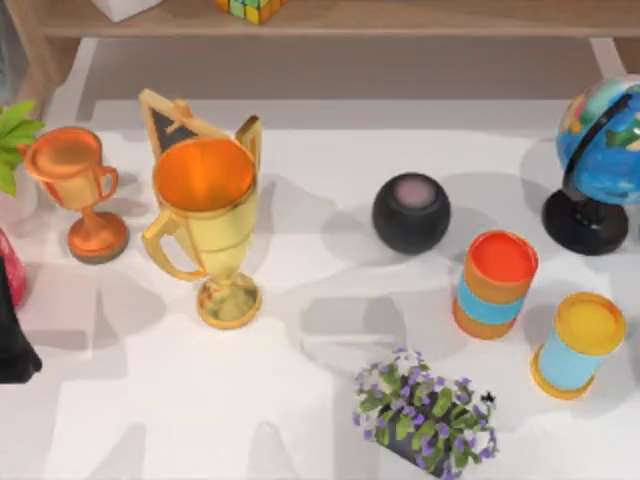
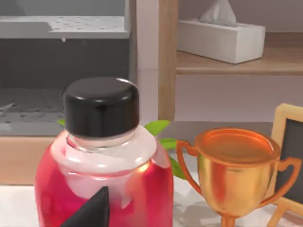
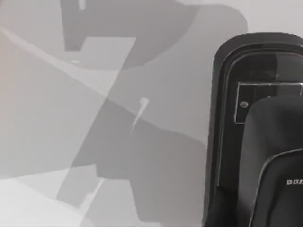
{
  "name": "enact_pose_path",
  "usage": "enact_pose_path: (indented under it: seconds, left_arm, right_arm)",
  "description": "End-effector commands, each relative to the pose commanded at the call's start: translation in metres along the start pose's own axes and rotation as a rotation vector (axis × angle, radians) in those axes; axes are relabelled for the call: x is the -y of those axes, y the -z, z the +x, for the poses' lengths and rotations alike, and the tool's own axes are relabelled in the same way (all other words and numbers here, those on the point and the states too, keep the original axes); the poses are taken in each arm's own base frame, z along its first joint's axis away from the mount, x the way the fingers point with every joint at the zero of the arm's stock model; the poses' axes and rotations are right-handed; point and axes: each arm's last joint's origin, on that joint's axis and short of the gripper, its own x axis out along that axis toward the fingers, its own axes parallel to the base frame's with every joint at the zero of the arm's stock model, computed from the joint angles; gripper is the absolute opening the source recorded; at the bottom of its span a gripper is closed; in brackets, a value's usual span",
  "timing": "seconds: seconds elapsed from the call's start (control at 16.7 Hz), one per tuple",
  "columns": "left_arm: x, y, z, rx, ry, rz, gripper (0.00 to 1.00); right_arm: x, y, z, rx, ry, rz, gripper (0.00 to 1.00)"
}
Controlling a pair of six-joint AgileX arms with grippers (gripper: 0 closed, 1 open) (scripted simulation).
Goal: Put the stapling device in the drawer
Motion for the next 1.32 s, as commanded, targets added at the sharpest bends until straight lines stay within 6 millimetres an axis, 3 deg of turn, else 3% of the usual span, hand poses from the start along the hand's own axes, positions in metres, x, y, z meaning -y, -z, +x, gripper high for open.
enact_pose_path:
  seconds: [0.36, 0.54, 0.72, 1.14, 1.32]
  left_arm:
    - [0.0, 0.0, 0.0, 0.0, 0.0, 0.0, 1.0]
    - [0.0, 0.0, 0.0, 0.0, 0.0, 0.0, 1.0]
    - [0.0, 0.0, 0.0, 0.0, 0.0, 0.0, 1.0]
    - [0.0, 0.0, 0.0, 0.0, 0.0, 0.0, 1.0]
    - [0.0, 0.0, 0.0, 0.0, 0.0, 0.0, 1.0]
  right_arm:
    - [-0.004, -0.003, -0.001, 0.001, -0.009, -0.01, 0.0]
    - [0.007, -0.004, -0.026, 0.07, 0.042, 0.012, 0.0]
    - [0.025, -0.004, -0.088, 0.226, 0.161, 0.065, 0.0]
    - [0.061, 0.011, -0.272, 0.64, 0.478, 0.227, 0.0]
    - [0.082, 0.015, -0.325, 0.748, 0.579, 0.29, 0.0]
